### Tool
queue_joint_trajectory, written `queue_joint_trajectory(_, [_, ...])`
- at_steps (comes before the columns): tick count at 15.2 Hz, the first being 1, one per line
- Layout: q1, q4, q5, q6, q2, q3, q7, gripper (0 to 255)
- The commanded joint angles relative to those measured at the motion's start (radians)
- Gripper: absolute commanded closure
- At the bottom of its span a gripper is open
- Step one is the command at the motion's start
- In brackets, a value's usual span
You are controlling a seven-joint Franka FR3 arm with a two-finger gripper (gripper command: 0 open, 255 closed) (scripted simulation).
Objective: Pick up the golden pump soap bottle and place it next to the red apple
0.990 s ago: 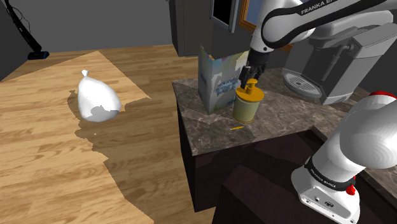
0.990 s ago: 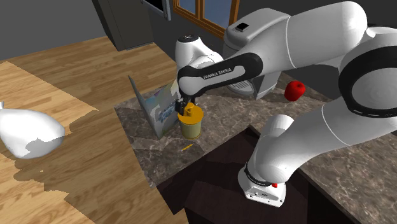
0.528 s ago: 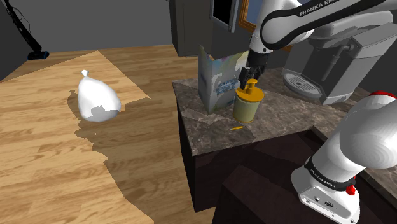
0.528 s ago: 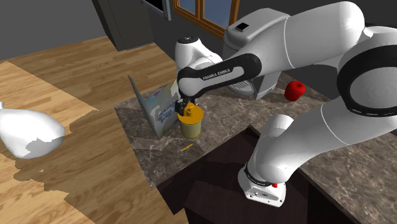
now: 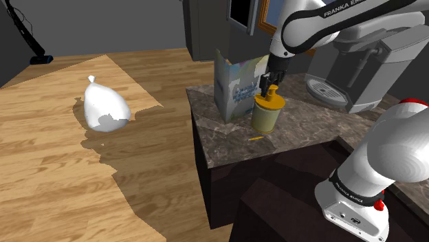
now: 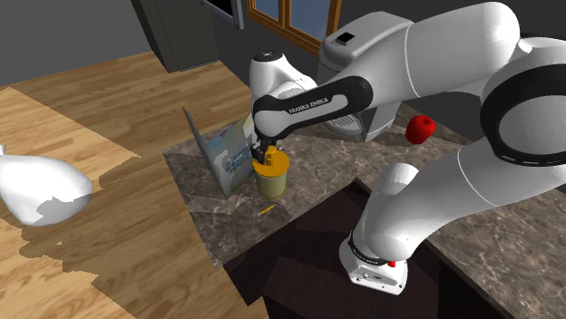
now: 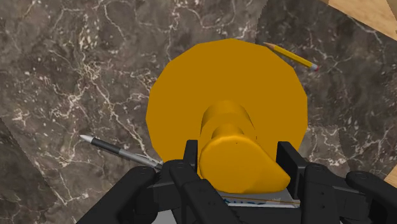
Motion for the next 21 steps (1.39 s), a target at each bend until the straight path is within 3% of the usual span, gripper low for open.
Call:
queue_joint_trajectory(1, [0.0,-0.001,0.0,0.0,0.001,0.0,0.0,255])
queue_joint_trajectory(21, [0.001,0.195,0.006,-0.281,-0.085,0.022,0.008,255])
